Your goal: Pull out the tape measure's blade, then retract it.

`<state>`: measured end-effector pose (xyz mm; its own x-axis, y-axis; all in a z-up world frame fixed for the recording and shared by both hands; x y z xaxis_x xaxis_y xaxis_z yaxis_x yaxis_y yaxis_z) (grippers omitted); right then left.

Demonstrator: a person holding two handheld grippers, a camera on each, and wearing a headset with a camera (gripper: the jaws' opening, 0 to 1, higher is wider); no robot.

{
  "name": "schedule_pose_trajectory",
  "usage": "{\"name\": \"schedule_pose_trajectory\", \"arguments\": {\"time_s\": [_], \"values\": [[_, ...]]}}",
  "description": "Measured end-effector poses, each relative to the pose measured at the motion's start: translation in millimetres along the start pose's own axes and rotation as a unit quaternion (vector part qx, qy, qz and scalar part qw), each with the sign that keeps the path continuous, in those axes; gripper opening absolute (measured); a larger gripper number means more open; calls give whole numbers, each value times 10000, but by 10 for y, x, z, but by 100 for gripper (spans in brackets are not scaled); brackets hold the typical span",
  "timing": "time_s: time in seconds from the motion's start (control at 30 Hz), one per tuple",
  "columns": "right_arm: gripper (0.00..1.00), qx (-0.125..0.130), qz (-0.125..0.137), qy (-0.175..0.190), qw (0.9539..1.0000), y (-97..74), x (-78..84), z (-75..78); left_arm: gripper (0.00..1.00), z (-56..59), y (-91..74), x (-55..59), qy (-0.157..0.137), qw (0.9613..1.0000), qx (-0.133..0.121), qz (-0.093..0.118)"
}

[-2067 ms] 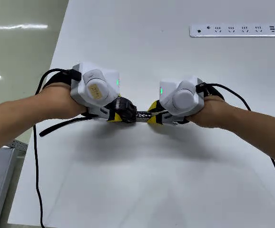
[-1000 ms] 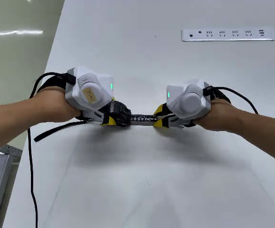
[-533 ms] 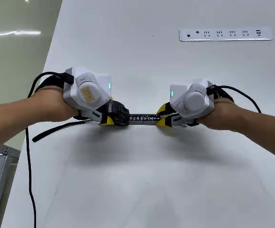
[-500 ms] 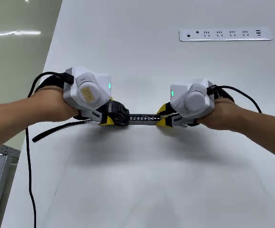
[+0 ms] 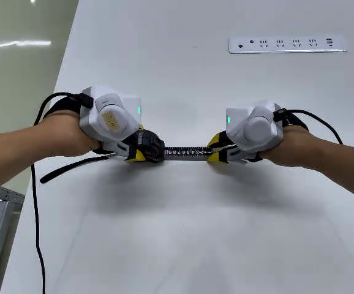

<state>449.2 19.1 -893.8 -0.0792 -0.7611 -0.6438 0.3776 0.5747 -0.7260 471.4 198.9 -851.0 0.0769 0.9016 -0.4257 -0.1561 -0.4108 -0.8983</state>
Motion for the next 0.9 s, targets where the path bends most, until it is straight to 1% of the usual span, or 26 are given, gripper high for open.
{"name": "schedule_pose_trajectory", "arguments": {"time_s": [0.4, 0.9], "values": [[11, 21, -68, 50, 10000, -105, 100, 20, 32, 0, 3, -2, -12, 10000, 3, 7], [11, 70, -113, 130, 9998, -155, 181, 46, 32, -4, 7, 1, -12, 10000, 3, -12]]}}
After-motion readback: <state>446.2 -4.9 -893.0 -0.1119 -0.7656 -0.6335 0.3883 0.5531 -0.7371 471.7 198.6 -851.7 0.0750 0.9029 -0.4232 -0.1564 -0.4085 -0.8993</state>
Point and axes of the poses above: the centre of the closed fingertips' face, and the gripper's own axes: y roughly forward along the fingers, z roughly to its right, x roughly out of its underside, the point moved 6 cm from there along -y, roughly backward along the fingers, and after that the axes turned 14 degrees about x, right-handed, at the moved point
